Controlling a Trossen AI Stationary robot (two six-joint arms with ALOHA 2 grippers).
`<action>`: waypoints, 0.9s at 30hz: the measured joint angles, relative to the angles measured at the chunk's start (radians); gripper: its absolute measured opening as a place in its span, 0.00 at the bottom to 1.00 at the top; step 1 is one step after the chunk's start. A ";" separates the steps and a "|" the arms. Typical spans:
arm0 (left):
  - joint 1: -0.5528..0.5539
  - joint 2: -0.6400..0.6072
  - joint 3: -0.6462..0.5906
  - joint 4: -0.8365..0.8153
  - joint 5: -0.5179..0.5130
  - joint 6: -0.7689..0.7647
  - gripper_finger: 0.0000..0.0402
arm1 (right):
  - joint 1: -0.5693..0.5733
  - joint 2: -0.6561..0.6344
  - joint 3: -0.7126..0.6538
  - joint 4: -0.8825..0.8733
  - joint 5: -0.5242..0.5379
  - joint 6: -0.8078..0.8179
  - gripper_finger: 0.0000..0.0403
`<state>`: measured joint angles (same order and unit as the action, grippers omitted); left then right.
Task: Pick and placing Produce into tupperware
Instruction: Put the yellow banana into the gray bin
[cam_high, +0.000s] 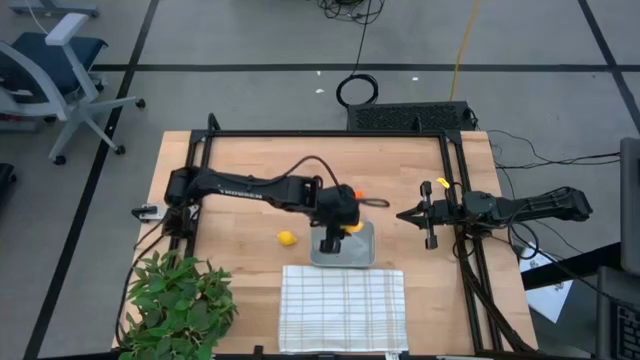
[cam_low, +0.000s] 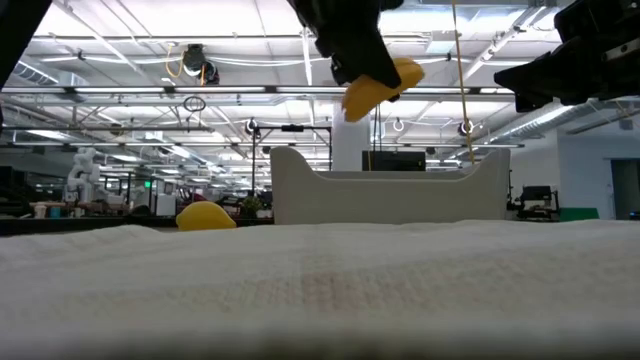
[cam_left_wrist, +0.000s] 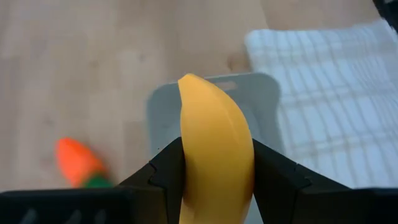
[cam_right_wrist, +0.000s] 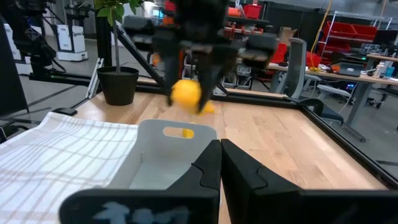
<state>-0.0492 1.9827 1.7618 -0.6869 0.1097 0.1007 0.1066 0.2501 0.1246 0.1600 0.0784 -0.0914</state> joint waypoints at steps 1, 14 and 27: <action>-0.006 0.009 0.000 -0.007 0.005 -0.002 0.37 | 0.000 0.000 0.000 0.001 0.000 0.000 0.00; -0.051 0.088 -0.002 -0.022 0.023 -0.062 0.37 | 0.000 0.002 0.000 0.006 0.000 0.000 0.00; -0.091 0.127 0.000 -0.032 -0.147 -0.159 0.37 | 0.000 0.002 0.000 0.003 0.000 0.001 0.00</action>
<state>-0.1402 2.1097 1.7614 -0.7187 -0.0374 -0.0583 0.1066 0.2523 0.1242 0.1631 0.0784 -0.0906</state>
